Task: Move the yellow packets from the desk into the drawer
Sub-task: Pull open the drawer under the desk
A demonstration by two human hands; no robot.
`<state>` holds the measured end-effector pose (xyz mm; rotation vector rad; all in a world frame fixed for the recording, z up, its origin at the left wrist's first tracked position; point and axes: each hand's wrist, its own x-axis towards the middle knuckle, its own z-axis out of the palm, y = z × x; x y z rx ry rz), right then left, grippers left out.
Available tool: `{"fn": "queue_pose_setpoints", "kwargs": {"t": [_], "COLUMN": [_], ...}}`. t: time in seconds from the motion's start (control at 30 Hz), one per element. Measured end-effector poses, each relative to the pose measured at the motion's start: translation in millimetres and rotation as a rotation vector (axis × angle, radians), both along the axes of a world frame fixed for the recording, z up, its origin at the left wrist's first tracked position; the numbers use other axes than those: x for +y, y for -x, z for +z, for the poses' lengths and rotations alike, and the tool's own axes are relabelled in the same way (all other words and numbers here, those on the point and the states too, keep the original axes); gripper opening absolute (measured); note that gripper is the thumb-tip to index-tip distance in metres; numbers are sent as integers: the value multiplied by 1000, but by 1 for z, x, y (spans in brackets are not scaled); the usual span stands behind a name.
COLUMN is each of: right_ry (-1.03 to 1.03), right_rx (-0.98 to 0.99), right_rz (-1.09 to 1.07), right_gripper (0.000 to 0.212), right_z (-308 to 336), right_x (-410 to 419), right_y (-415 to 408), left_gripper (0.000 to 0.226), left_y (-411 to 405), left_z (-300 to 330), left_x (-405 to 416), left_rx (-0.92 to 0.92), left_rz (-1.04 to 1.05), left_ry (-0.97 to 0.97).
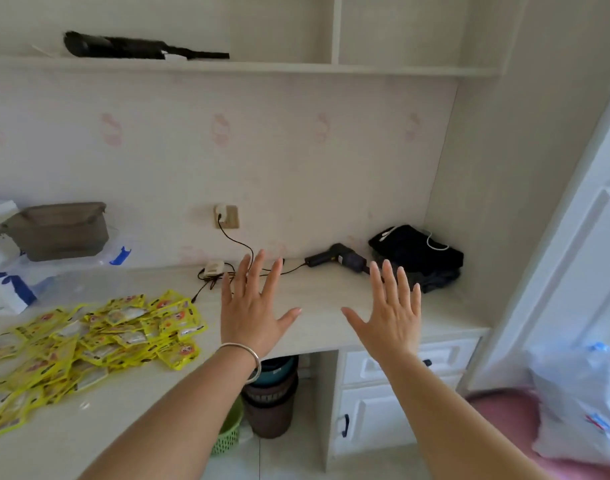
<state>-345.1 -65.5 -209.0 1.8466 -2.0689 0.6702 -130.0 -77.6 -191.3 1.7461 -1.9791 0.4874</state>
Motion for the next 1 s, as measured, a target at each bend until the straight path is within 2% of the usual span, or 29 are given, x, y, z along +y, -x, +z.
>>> {"fn": "queue_pose_setpoints", "kwargs": {"t": [0.3,0.43,0.57,0.7,0.83,1.0], "right_ry": [-275,-330,-388,-513,-638,-782], "right_rx": [-92,-163,-190,-107,-91,-117], "right_rz": [-133,-207,-245,-195,-127,-14], "right_gripper": [84,80,77,67,58,50], "right_z": [-66,-94,-121,-151,-186,-237], "right_x": [-5,-14,-24,-42,-59,-77], "right_y": [63,90,119,159,193,234], "left_gripper": [82,71,67,63,50,47], "left_y": [88,127,160,192,223,266], "left_z": [-68,-96,-128,-165,-207,-255], "left_x": [-56,-83,-97,-107,-113,-115], "left_rx": [14,-3,14,-16,29,77], "left_rz": [-285,-447,-514,-563,-582,-549], "left_ry": [-232,-216,-260,-331,-440,-688]}}
